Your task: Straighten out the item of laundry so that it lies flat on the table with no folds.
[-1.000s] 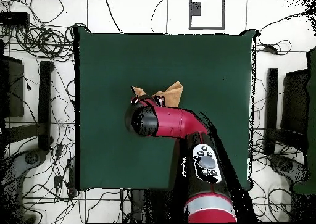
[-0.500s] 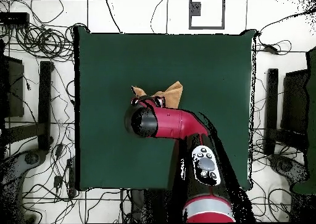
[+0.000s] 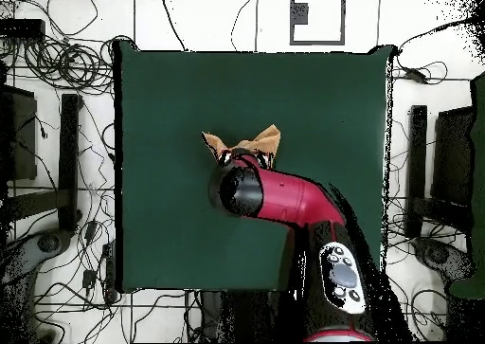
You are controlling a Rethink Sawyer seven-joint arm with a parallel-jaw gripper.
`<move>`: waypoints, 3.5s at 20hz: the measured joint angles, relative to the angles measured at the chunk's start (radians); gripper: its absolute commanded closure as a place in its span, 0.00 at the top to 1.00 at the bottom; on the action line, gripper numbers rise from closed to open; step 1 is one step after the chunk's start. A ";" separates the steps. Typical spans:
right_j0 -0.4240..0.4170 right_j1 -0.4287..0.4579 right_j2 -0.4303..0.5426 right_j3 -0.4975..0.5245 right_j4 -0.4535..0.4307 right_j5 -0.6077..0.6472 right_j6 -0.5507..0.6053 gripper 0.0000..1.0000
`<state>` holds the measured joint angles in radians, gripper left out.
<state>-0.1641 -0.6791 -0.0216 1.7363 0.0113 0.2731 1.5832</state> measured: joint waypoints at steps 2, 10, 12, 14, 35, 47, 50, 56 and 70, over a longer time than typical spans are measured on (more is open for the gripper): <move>-0.006 -0.008 -0.020 0.001 0.022 0.033 0.000 0.00; -0.008 -0.016 -0.082 0.001 0.067 0.199 0.000 0.00; -0.008 -0.016 -0.095 0.001 0.069 0.235 0.000 0.00; -0.009 -0.017 -0.109 0.001 0.068 0.275 0.000 0.00; -0.017 -0.061 -0.160 -0.024 0.068 0.414 0.000 0.00; -0.013 -0.062 -0.161 -0.047 0.068 0.431 0.000 0.00; -0.005 -0.063 -0.162 -0.048 0.068 0.433 0.000 0.00; -0.004 -0.072 -0.161 -0.049 0.068 0.433 0.000 0.00; -0.036 -0.155 -0.129 -0.056 0.068 0.444 0.000 0.00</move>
<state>-0.1998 -0.8339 -0.1503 1.6802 0.0788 0.7172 1.5832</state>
